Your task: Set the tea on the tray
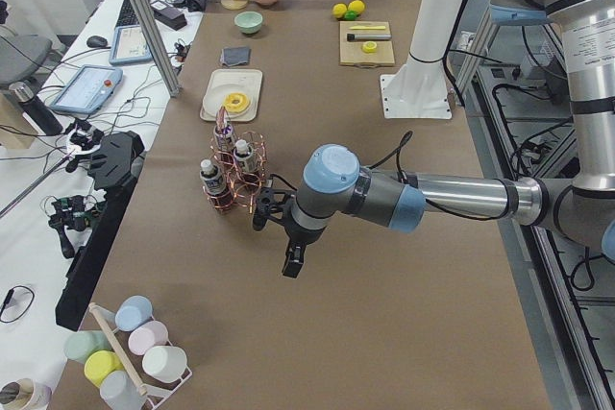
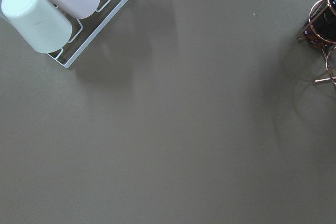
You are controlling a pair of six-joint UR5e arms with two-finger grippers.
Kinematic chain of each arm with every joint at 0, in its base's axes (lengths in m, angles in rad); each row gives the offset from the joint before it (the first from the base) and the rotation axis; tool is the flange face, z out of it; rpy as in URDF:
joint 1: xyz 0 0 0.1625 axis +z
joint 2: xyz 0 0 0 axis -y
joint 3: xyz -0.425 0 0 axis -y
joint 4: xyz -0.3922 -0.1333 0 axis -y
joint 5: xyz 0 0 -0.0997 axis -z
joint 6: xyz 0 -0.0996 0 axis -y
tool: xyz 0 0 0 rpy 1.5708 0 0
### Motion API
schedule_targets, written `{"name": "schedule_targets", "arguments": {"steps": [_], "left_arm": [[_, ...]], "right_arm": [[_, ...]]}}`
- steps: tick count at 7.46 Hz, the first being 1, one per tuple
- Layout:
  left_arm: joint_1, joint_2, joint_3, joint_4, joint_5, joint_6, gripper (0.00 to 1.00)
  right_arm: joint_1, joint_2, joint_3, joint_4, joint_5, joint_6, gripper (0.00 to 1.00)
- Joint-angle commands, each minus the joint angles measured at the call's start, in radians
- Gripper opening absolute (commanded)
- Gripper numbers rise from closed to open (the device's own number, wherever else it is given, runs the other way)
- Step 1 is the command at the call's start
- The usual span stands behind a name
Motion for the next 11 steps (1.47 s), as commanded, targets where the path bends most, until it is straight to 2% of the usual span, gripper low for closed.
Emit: {"name": "schedule_targets", "arguments": {"steps": [1,11], "left_arm": [[-0.001,0.012,-0.002,-0.001,0.001,0.002,0.97],[0.005,0.059,-0.005,-0.001,-0.014,-0.009,0.97]], "right_arm": [[-0.002,-0.001,0.000,-0.002,0.006,0.000,1.00],[-0.019,-0.027,0.001,-0.002,0.052,0.005,1.00]]}}
